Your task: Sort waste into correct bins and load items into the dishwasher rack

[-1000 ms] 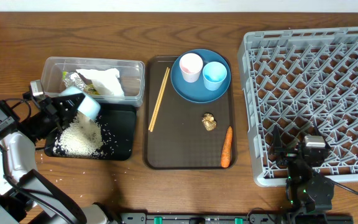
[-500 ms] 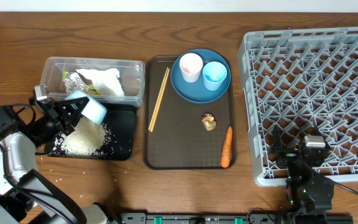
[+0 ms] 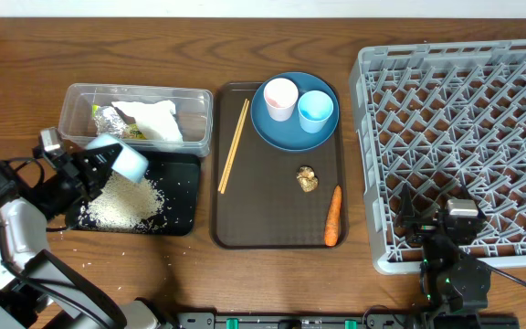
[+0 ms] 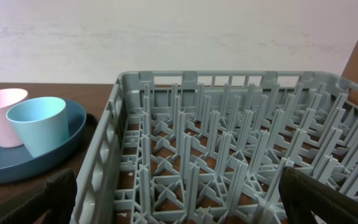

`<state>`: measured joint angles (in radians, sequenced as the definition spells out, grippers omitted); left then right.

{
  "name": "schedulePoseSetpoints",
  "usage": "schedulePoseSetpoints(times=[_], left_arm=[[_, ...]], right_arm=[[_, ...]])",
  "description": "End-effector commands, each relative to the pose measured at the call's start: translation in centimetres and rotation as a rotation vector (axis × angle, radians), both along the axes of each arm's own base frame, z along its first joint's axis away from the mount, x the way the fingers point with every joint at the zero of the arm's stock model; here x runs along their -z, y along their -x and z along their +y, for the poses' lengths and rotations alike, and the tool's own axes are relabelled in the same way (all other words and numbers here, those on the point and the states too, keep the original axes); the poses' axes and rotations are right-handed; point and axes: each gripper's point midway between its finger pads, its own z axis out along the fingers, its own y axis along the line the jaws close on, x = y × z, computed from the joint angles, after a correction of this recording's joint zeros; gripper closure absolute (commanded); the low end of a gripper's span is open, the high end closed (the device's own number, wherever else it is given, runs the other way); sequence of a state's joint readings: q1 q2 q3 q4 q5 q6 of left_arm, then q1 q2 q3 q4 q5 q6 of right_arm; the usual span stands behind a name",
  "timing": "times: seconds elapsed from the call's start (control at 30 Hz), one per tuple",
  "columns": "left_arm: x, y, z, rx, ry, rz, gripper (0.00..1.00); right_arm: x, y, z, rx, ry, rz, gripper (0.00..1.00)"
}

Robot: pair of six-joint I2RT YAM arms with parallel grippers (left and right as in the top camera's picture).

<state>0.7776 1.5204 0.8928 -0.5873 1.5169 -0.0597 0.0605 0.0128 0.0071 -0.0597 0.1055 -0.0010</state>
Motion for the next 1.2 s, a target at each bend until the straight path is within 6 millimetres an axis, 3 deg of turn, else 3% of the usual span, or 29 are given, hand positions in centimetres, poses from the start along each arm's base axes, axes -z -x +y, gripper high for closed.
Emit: schedulePoseSetpoints(times=[0.0,0.13,0.23,0.3,0.33,0.43,0.5,0.53,0.57,0.6,0.67,0.77,0.83,0.93,1.17], left_arm=[[-0.8,0.4,0.2,-0.014,0.054,0.009,0.94],[-0.2,0.2,0.9,-0.035,0.005,0.013,0.94],[-0.9,0.6,-0.1,-0.004,0.038,-0.016,0.94],[0.7,0.1,0.7,-0.033,-0.042,0.042,0.94],[1.2,0.3,0.6,-0.047,-0.003,0.115,0.94],[-0.3,0.6,-0.6,0.002,0.061,0.046,0.94],[0.7,-0.3,0.6,-0.025,-0.044,0.038,0.94],[1.8,-0.6,1.2,-0.062,-0.062,0.114,0.94],[2.1,-0.4,1.1,-0.078,0.009,0.194,0.94],[1.1,-0.2,0.2,-0.047,0.085,0.187,0.94],[-0.9,-0.3,-0.7,0.022,0.073,0.031,0.94],[0.2,-1.2,0.4,-0.014,-0.045,0.027,0.94],[-1.6,-0.8,-0.9,0.052,0.020,-0.065,0.94],[-1.4,-1.3,-1.3,0.071,-0.091,-0.132,0.94],[-1.4,-1.2,-2.7,0.110,-0.061,-0.117,0.94]], right_arm=[[0.1,0.0,-0.3,0.017,-0.003,0.004,0.01],[0.1,0.0,-0.3,0.017,-0.003,0.003,0.01],[0.1,0.0,-0.3,0.017,-0.003,0.003,0.01],[0.1,0.0,-0.3,0.017,-0.003,0.003,0.01],[0.1,0.0,-0.3,0.017,-0.003,0.004,0.01],[0.1,0.0,-0.3,0.017,-0.003,0.003,0.01],[0.1,0.0,-0.3,0.017,-0.003,0.003,0.01],[0.1,0.0,-0.3,0.017,-0.003,0.003,0.01],[0.1,0.0,-0.3,0.017,-0.003,0.003,0.01],[0.1,0.0,-0.3,0.017,-0.003,0.003,0.01],[0.1,0.0,-0.3,0.017,-0.003,0.004,0.01],[0.1,0.0,-0.3,0.017,-0.003,0.003,0.01],[0.1,0.0,-0.3,0.017,-0.003,0.003,0.01],[0.1,0.0,-0.3,0.017,-0.003,0.003,0.01],[0.1,0.0,-0.3,0.017,-0.003,0.003,0.01]])
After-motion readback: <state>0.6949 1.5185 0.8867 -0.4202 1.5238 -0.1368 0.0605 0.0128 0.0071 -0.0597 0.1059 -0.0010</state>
